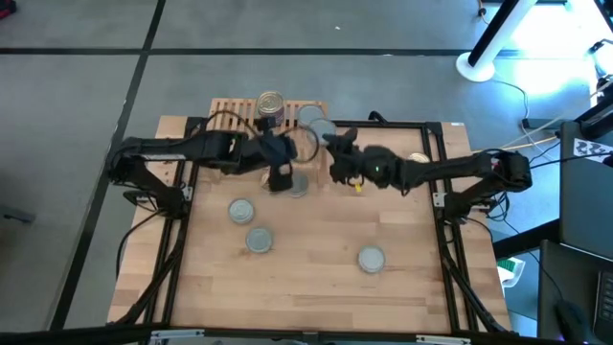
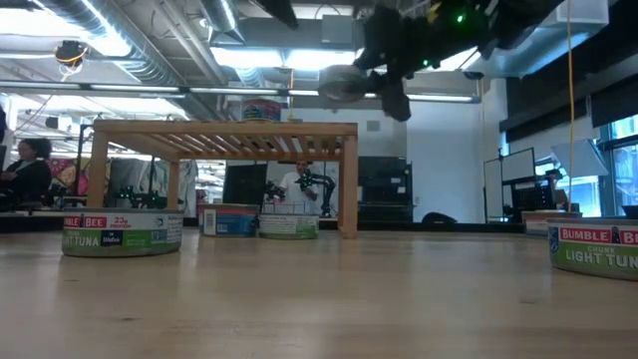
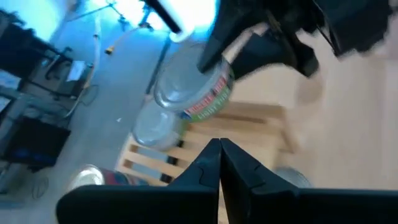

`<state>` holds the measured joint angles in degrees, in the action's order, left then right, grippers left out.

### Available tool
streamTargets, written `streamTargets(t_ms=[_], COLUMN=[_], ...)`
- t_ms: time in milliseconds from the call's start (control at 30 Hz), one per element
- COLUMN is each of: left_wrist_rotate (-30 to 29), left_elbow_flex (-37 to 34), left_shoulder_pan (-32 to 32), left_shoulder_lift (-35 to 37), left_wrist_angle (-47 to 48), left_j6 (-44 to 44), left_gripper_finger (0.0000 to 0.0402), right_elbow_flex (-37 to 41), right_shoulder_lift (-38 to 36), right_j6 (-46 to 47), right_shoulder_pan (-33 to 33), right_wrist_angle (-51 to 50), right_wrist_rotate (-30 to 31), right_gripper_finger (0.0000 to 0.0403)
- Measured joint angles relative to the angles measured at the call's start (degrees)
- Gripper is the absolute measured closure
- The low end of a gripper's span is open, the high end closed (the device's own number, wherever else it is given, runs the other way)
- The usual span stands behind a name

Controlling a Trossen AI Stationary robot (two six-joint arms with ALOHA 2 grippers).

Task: Stack canned seafood by type on shelf
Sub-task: Stack the green tuna can on top of the green tuna can on the shelf

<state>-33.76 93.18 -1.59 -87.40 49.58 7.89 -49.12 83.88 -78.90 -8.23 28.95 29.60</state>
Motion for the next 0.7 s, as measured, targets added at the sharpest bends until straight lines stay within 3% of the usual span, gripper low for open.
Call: streamTargets(t_ms=[233,500,700], left_wrist_rotate=[10.29,13.67,15.01], left_elbow_flex=[0.01,0.01,0.01], left_shoulder_pan=[-7.10,-11.12,-12.30], left_shoulder_lift=[-2.71,-7.02,-8.96], left_wrist_angle=[-7.50,-13.74,-16.01], left_j6=[3.04,6.00,6.95], left_gripper_finger=[0.0400,0.0401,0.0401], right_elbow_flex=[0.00,0.00,-3.47], right_shoulder_lift=[0.00,0.48,3.91], right_j6=[-0.94,-0.80,-0.89], right_shoulder_pan=[-7.17,-11.81,-13.73], right_wrist_angle=[0.03,1.15,1.36], right_wrist_rotate=[-12.16,-21.38,-23.12], right_gripper_finger=[0.0257,0.0256,0.0256])
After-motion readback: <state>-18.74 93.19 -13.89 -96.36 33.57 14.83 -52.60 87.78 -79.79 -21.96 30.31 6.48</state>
